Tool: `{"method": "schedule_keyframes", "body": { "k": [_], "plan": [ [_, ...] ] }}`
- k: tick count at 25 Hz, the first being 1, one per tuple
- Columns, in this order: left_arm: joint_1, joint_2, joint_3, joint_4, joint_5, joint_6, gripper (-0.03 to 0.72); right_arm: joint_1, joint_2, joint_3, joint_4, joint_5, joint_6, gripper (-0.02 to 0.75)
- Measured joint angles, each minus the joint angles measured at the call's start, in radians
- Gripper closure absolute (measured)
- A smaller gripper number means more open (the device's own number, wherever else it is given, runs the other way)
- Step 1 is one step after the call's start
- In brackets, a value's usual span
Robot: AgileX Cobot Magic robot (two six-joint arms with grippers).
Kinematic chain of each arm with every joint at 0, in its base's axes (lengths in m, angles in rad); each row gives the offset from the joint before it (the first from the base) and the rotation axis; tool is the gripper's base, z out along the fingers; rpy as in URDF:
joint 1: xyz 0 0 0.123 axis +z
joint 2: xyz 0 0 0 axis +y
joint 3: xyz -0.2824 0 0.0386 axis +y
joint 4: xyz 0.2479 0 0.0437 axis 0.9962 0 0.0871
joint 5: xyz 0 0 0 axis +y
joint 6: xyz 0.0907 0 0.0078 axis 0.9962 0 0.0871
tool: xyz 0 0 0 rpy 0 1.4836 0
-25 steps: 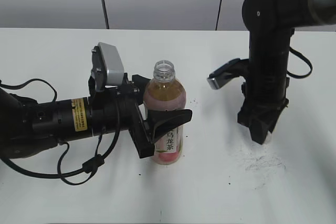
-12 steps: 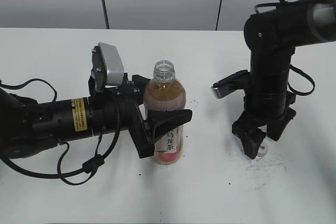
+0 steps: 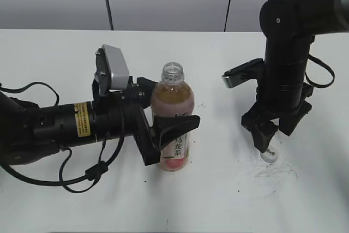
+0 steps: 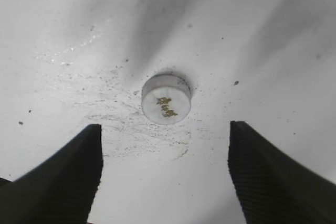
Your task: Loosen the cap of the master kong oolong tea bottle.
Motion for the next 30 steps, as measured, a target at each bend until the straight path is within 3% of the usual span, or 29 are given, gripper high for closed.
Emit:
{"method": "schedule_keyframes", "body": {
  "k": [7,30],
  "plan": [
    [0.0,0.0,0.0,0.006,0.004,0.0,0.13,0.0,-0.008,-0.005,-0.002,-0.001,0.007,0.184],
    [0.011,-0.247,0.001,-0.022,0.011,-0.011,0.123,0.0,-0.023,-0.005,-0.002,-0.014,0.055,0.185]
  ]
}}
